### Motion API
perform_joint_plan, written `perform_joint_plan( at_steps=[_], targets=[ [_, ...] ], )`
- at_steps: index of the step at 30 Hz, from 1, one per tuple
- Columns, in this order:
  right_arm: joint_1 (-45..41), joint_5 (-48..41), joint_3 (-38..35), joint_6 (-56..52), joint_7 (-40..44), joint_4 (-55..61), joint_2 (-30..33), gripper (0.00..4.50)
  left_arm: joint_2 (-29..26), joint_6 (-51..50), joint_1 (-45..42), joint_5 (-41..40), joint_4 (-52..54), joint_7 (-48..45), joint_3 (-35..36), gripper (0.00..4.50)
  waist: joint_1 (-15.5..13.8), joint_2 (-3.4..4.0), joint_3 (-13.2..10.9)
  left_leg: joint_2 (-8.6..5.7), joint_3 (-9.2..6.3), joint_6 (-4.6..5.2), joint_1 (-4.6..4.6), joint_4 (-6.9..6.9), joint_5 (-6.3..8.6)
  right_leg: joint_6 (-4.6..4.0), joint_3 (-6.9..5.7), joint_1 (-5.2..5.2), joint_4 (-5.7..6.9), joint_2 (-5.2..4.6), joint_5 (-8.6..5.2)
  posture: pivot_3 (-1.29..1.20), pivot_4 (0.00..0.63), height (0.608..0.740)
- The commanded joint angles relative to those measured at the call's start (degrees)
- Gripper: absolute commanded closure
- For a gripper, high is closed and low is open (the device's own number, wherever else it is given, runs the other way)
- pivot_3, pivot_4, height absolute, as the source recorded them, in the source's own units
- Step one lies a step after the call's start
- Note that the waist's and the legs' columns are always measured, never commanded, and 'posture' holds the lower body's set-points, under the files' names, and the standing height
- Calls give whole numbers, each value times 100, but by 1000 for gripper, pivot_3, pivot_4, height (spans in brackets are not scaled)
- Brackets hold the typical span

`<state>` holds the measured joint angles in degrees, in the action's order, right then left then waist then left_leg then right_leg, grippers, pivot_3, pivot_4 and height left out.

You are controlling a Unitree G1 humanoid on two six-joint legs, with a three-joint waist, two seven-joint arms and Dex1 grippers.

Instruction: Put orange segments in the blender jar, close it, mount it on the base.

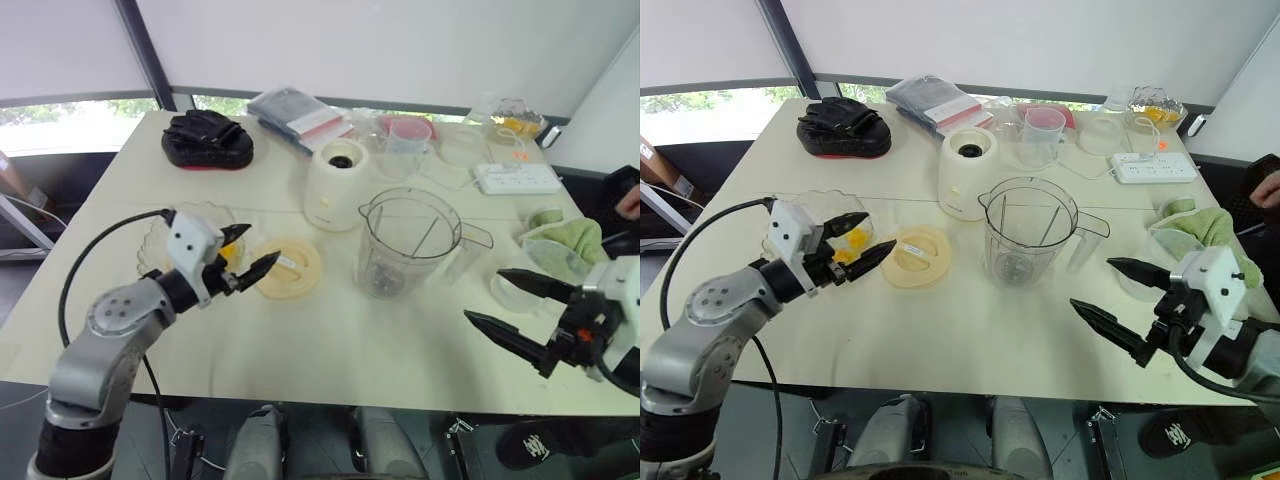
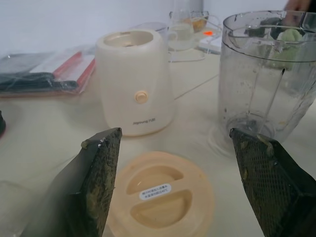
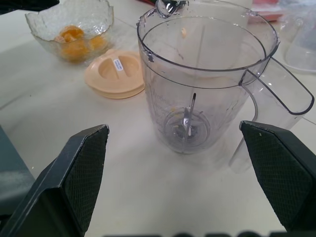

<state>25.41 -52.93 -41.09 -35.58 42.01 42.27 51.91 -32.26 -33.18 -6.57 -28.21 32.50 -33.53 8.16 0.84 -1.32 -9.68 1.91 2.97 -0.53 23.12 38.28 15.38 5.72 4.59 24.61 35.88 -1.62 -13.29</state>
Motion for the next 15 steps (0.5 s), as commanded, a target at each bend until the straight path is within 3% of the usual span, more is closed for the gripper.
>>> perform_joint_plan(
  at_steps=[1, 15],
  targets=[
    [-162, -136, -158, -82, 45, 48, 70, 28, -1, 132, 82, -105, 219, -20, 119, 859, 3, -1, 0, 0, 0, 0, 1, 0, 0, 0, 0, 0, -2, 0, 0, 0, 150, 740],
    [-387, -61, 13, -173, -38, 137, -77, 28, -37, 191, -39, -75, 26, -29, 0, 859, 2, -2, 0, 0, 0, 0, 4, 0, 0, 0, -1, 0, -10, 0, 0, 0, 150, 740]
  ],
)
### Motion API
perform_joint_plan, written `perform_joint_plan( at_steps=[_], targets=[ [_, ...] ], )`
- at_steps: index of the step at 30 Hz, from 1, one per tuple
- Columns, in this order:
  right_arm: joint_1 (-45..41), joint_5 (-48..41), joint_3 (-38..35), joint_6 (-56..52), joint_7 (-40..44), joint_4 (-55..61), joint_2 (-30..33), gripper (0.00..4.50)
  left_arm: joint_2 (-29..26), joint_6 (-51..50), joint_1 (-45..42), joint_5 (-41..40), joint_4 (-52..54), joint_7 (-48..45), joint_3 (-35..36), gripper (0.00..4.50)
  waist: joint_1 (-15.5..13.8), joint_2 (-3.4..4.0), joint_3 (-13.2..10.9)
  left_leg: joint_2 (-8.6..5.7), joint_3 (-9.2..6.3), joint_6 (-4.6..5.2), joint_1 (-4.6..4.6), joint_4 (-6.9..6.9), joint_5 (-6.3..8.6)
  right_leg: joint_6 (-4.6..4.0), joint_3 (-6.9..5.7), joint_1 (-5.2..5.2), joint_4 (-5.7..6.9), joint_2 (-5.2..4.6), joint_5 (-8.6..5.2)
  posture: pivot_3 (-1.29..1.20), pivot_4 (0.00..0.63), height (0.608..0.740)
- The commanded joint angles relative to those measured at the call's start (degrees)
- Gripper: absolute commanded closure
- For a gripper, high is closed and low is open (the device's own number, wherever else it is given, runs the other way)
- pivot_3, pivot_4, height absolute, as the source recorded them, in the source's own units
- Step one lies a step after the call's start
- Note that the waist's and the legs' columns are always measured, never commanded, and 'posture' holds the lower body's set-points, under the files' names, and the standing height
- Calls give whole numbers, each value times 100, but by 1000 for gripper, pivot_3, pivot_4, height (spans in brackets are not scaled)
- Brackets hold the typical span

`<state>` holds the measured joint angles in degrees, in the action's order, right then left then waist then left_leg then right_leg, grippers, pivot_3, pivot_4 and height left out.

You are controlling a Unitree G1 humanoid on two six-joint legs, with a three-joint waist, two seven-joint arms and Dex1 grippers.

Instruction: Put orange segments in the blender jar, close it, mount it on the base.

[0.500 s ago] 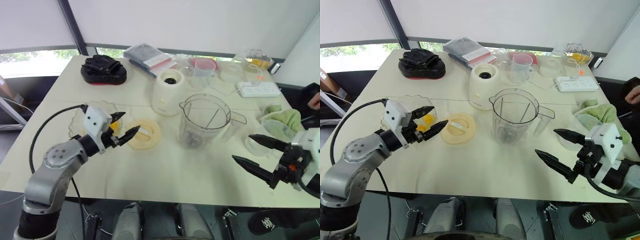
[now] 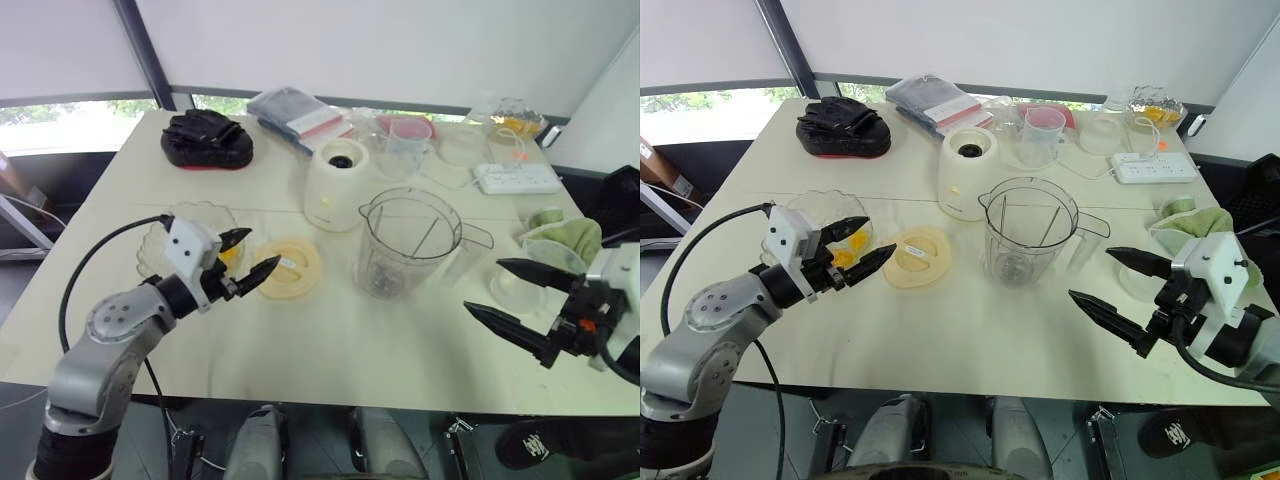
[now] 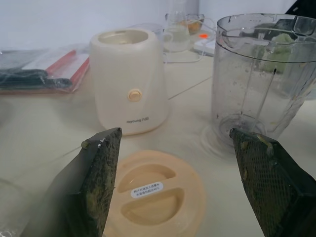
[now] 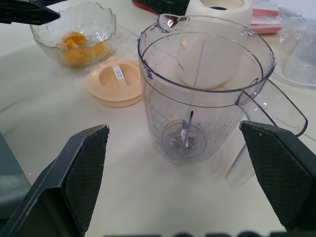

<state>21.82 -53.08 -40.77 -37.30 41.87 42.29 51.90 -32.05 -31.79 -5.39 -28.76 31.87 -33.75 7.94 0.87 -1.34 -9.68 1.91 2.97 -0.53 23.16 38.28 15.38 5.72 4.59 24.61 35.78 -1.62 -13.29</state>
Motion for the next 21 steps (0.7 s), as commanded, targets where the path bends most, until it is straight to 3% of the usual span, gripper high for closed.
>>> perform_joint_plan(
  at_steps=[1, 14, 21],
  targets=[
    [-24, -34, -16, 2, -19, 140, -82, 28, -66, 19, -187, -36, 104, 2, 13, 859, -2, 0, 0, 0, 0, 0, 1, 0, 0, 0, 0, 0, -1, 0, 0, 0, 150, 740],
    [-177, -4, 188, 23, -180, 157, -147, 28, -125, -463, -523, -278, 138, 47, 48, 859, 7, 0, 0, 0, 1, 0, 1, 0, 0, 0, 0, 0, -3, 1, 0, 0, 150, 740],
    [-228, 61, 480, 90, -370, 213, -347, 28, -621, -1597, -1314, -967, -434, 87, 561, 859, -9, -9, -5, 0, 0, 0, 2, 1, 0, 0, -6, 0, 1, 3, 1, 0, 150, 740]
  ],
)
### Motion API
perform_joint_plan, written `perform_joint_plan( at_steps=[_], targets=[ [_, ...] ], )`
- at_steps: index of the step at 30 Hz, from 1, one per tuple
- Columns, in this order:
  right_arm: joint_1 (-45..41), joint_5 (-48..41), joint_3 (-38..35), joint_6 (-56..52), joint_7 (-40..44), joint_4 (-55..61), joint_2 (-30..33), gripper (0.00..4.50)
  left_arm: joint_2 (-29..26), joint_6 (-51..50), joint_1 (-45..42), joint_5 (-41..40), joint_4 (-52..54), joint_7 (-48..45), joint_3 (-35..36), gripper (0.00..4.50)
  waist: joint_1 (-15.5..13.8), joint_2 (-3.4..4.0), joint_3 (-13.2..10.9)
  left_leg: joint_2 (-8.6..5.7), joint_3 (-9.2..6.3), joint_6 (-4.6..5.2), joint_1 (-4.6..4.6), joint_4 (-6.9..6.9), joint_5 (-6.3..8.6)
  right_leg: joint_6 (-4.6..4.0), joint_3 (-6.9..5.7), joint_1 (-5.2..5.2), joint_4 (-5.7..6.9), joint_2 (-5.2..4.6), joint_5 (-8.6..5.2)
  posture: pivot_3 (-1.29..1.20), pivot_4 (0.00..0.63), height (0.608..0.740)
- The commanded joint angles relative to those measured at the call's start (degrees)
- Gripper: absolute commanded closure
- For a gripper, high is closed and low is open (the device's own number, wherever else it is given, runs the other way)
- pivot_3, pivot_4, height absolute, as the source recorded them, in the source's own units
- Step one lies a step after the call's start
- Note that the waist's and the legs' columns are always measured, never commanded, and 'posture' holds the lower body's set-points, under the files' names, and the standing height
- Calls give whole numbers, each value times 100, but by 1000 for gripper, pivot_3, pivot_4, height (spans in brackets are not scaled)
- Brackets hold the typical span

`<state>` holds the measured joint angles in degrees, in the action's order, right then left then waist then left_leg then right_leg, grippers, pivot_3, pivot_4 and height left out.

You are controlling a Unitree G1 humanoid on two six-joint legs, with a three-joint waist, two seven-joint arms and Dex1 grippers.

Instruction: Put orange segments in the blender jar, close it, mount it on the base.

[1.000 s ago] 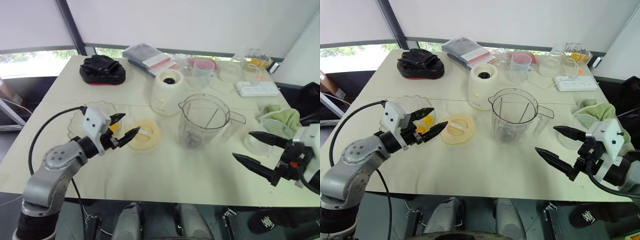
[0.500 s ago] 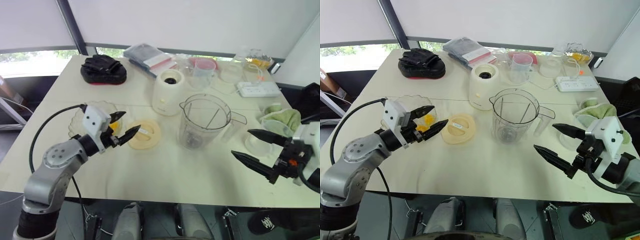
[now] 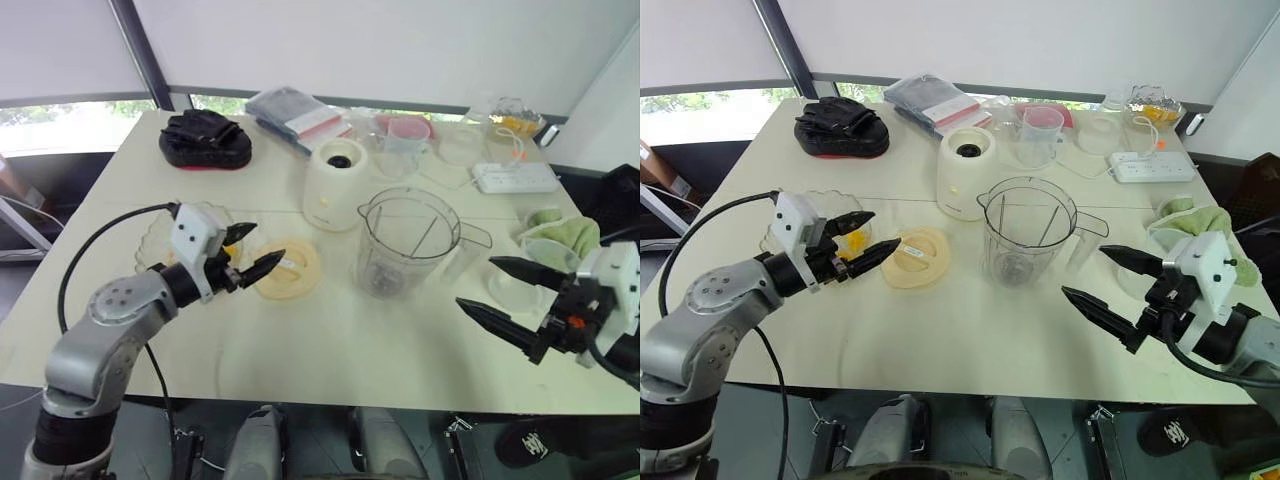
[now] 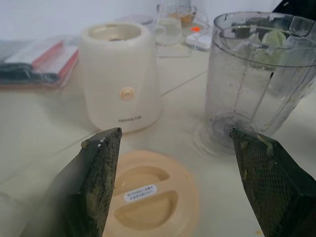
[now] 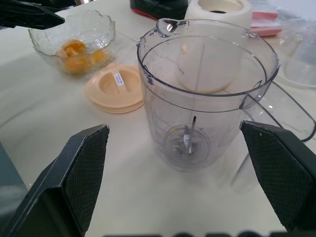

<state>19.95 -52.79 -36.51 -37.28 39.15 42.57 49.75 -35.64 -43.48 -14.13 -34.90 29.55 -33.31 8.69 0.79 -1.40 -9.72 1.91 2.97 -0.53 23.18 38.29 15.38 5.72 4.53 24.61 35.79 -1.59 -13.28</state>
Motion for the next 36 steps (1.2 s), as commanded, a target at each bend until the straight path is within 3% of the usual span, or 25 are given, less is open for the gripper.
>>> perform_joint_plan(
  at_steps=[1, 4, 7, 12, 18, 24, 30, 36],
  targets=[
    [-49, 53, 112, 99, -145, 212, -182, 28, -415, -577, -588, -443, -352, -43, 557, 859, 5, -4, -1, 0, 0, 0, 0, 0, 0, -1, -2, 0, 0, 2, 0, 0, 150, 740],
    [-52, 200, 373, 191, -254, 283, -395, 28, -1256, -833, -1140, -464, -1307, -747, 619, 859, 33, -8, -4, 1, 0, 0, -2, -1, 0, -1, -1, 1, 2, 2, 0, 0, 150, 740],
    [-43, 376, 621, 295, -341, 334, -599, 28, -2059, -886, -1736, -229, -2443, -1575, 207, 859, 46, -9, -5, 2, 4, 0, 2, -8, 0, -1, -1, 15, 3, 6, 0, 0, 150, 740],
    [17, 619, 949, 447, -555, 489, -938, 28, -2543, -79, -2460, 701, -3870, -2715, -855, 859, -5, -9, -4, 0, 15, 0, 13, -8, 0, -1, -2, 19, -5, -3, -1, 0, 150, 740],
    [185, 836, 1229, 563, -850, 758, -1291, 28, -2164, 1007, -3193, 1655, -5653, -3819, -1756, 859, -12, -22, -6, 0, 19, 0, 23, -6, 0, -3, -4, 20, -14, -3, 1, 0, 150, 740],
    [396, 970, 1335, 620, -1108, 1024, -1484, 28, -1490, 2388, -3858, 2512, -7740, -4302, -2078, 859, -11, -28, -6, 0, 19, 0, 26, -6, 0, -2, -6, 21, -14, -1, 1, 0, 150, 740],
    [679, 1037, 1334, 679, -1368, 1284, -1661, 28, -990, 3461, -4258, 3304, -9151, -4074, -2243, 859, -9, -39, -3, 1, 15, 0, 27, -4, 0, -1, -6, 20, -9, 0, 2, 0, 150, 740],
    [883, 1071, 1360, 693, -1522, 1490, -1748, 28, -643, 4110, -4385, 3704, -9686, -3646, -2148, 859, -11, -48, -2, 2, 15, 0, 26, 0, 0, 1, -6, 20, -3, -2, 3, 0, 150, 740]
  ],
)
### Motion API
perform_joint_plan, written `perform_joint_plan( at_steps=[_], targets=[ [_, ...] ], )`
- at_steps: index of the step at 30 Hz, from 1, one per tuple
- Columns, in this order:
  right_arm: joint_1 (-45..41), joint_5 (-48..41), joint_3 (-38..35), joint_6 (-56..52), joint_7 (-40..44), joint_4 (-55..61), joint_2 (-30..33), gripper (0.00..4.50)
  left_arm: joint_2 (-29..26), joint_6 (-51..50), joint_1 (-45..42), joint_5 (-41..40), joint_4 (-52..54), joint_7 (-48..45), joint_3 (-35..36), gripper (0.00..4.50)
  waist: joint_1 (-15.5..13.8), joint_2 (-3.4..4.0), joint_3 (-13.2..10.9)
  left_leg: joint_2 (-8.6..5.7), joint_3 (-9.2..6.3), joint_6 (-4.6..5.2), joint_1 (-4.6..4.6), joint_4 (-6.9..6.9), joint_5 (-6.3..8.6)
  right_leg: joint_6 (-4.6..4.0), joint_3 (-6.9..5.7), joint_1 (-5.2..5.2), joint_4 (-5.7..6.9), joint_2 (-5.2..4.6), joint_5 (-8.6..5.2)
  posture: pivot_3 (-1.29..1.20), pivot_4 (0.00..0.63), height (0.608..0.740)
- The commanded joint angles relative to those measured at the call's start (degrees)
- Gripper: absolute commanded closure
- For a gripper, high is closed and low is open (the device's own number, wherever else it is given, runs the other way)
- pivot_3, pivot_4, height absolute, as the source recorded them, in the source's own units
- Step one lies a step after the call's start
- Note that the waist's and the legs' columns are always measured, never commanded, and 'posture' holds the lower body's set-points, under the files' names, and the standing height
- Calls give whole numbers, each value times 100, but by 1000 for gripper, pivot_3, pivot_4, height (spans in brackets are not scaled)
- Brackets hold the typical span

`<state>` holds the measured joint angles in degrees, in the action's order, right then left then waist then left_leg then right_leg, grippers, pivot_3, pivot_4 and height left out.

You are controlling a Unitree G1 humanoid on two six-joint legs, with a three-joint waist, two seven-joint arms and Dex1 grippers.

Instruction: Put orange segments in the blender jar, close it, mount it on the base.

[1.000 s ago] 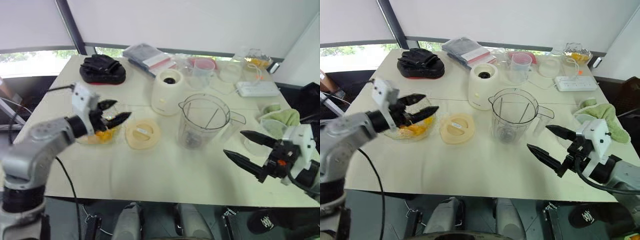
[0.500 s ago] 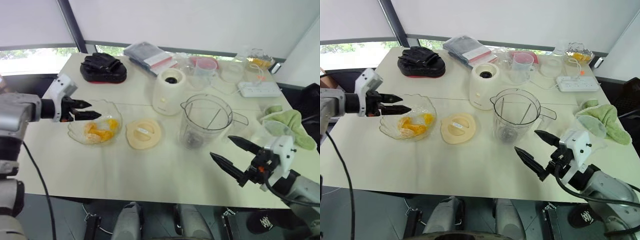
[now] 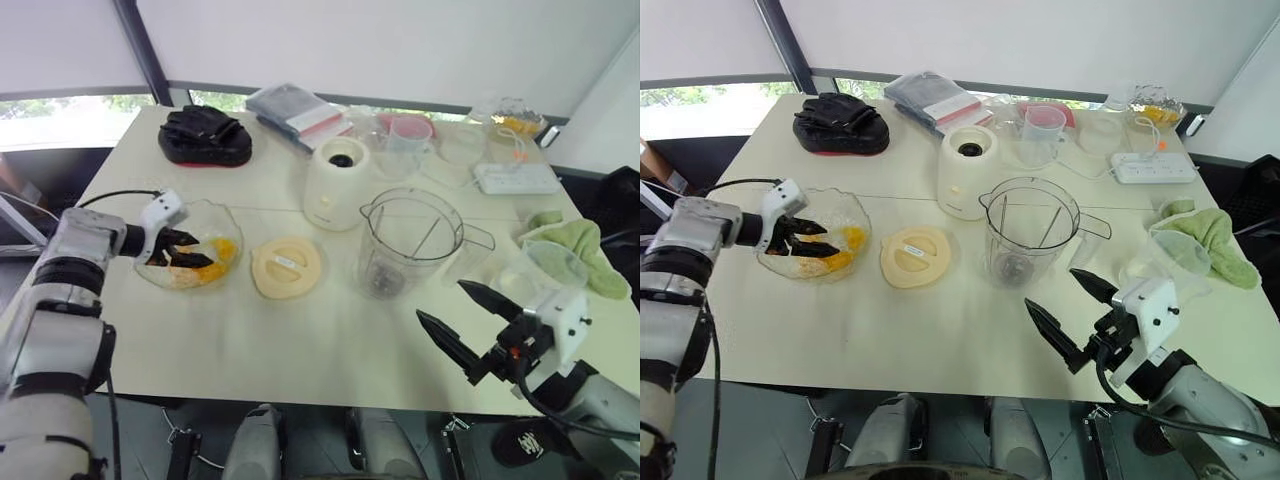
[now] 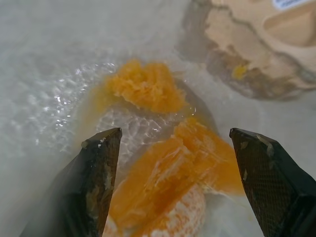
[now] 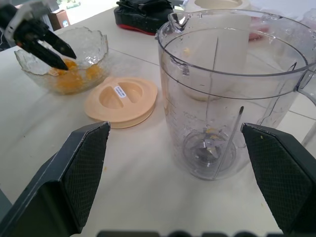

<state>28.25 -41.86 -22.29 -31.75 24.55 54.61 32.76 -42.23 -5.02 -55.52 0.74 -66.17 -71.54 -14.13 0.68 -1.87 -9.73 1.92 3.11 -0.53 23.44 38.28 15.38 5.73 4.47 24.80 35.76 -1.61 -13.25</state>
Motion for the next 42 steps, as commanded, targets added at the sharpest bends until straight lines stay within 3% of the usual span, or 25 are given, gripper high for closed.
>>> perform_joint_plan(
  at_steps=[1, 42],
  targets=[
    [75, -24, -64, 139, -76, 310, -53, 28, 54, 317, -258, 169, -169, 244, 160, 859, -1, -3, 0, 0, 0, 0, 0, 1, 0, 0, 0, 0, 2, 0, 0, 0, 150, 740],
    [-39, -486, -498, -31, -295, 321, 475, 28, 1007, 932, 142, 639, -740, 2349, 775, 859, -10, -15, 14, -2, -5, 0, -18, 7, 0, 15, -2, -14, 29, 2, 8, 0, 150, 740]
  ],
)
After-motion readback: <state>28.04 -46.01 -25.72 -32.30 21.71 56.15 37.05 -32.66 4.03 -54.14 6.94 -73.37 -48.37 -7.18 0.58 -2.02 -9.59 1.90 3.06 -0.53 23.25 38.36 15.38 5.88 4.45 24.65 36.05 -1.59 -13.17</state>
